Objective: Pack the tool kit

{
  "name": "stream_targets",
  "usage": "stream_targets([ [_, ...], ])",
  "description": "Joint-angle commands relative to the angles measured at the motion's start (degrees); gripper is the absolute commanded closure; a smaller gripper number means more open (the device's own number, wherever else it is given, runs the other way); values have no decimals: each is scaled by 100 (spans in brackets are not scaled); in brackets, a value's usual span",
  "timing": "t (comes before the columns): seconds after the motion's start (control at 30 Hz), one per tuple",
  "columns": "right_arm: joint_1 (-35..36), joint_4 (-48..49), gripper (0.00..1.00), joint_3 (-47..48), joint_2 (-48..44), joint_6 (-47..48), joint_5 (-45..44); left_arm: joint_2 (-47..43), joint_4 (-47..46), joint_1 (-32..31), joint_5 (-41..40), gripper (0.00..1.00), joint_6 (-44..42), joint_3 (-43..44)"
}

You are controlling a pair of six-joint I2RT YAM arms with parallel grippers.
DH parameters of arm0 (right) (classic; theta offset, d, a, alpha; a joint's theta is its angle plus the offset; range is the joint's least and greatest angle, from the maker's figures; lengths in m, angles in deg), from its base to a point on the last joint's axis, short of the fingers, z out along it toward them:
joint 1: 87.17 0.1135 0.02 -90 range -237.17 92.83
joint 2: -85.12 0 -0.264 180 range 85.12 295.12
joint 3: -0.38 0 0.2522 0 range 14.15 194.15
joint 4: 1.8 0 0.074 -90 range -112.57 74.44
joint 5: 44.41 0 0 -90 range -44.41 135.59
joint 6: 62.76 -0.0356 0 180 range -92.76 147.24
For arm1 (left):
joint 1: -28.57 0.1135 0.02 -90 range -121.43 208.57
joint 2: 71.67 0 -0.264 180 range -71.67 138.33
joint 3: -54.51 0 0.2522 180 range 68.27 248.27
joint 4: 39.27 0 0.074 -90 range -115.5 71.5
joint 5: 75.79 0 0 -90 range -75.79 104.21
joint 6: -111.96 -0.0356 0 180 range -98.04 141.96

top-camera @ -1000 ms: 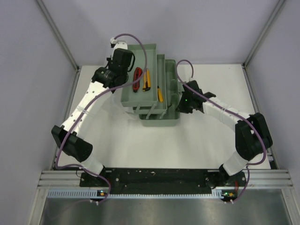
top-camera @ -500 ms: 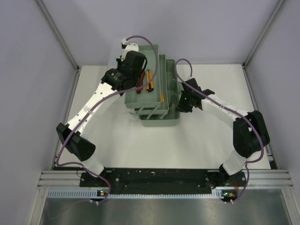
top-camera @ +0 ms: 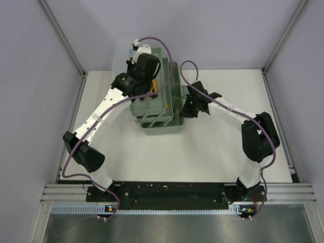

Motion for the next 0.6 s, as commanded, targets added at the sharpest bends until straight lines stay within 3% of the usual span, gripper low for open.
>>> stream_targets([
  [0.0, 735, 1100, 93, 301, 607, -1262, 1090, 28, -662, -374, 792, 100, 520, 169],
  [0.17, 903, 1293, 92, 424, 809, -1500, 1433, 72, -758, -374, 756, 100, 484, 11],
  [0.37, 947, 1758, 81, 231, 730, -1570, 1592, 99, -732, -391, 1028, 100, 695, -69],
  [0.57, 885, 1891, 83, 152, 748, -1632, 1627, -25, -829, -400, 1907, 89, 1214, -446],
])
